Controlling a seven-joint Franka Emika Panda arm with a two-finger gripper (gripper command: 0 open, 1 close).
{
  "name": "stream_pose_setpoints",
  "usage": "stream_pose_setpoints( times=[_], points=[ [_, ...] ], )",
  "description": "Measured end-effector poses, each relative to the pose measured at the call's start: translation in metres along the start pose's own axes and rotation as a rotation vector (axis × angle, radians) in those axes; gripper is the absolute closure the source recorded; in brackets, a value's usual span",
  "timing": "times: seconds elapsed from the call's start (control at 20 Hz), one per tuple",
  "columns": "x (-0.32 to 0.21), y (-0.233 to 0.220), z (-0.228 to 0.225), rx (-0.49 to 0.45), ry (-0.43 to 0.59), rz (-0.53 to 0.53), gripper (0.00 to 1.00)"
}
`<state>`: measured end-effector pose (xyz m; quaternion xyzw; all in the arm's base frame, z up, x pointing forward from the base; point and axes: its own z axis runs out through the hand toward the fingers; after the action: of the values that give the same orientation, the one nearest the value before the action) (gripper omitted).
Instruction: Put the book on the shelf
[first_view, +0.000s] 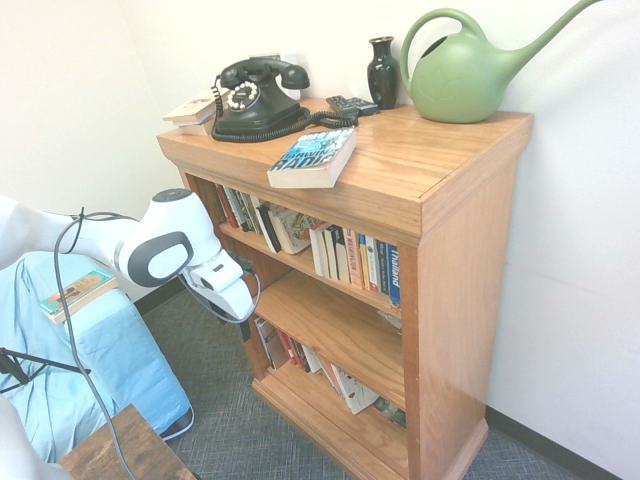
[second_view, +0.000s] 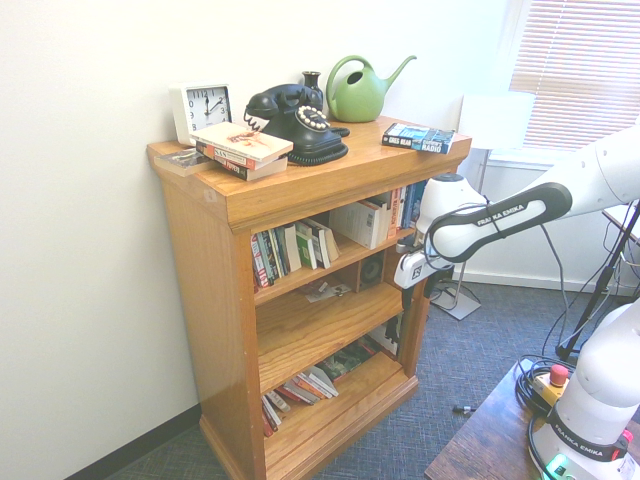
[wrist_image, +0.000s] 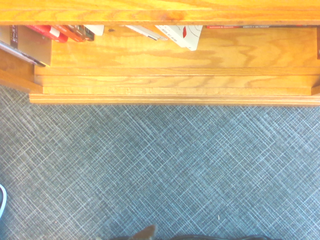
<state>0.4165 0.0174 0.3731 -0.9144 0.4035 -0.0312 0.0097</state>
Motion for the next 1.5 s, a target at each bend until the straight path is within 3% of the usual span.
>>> stream_pose_setpoints(
  times=[0.1, 0.25, 0.6, 0.9, 1.25, 1.5],
  points=[
    [0.000, 0.000, 0.001, -0.003, 0.002, -0.002, 0.00],
    [0.012, 0.010, -0.008, -0.039, 0.089, -0.029, 0.00],
    [0.037, 0.084, -0.104, -0.141, 0.446, -0.055, 0.00],
    [0.074, 0.148, -0.186, -0.274, 0.771, -0.140, 0.00],
    [0.113, 0.110, -0.243, -0.443, 1.102, -0.351, 0.00],
    [0.121, 0.074, -0.229, -0.574, 1.250, -0.433, 0.00]
  ],
)
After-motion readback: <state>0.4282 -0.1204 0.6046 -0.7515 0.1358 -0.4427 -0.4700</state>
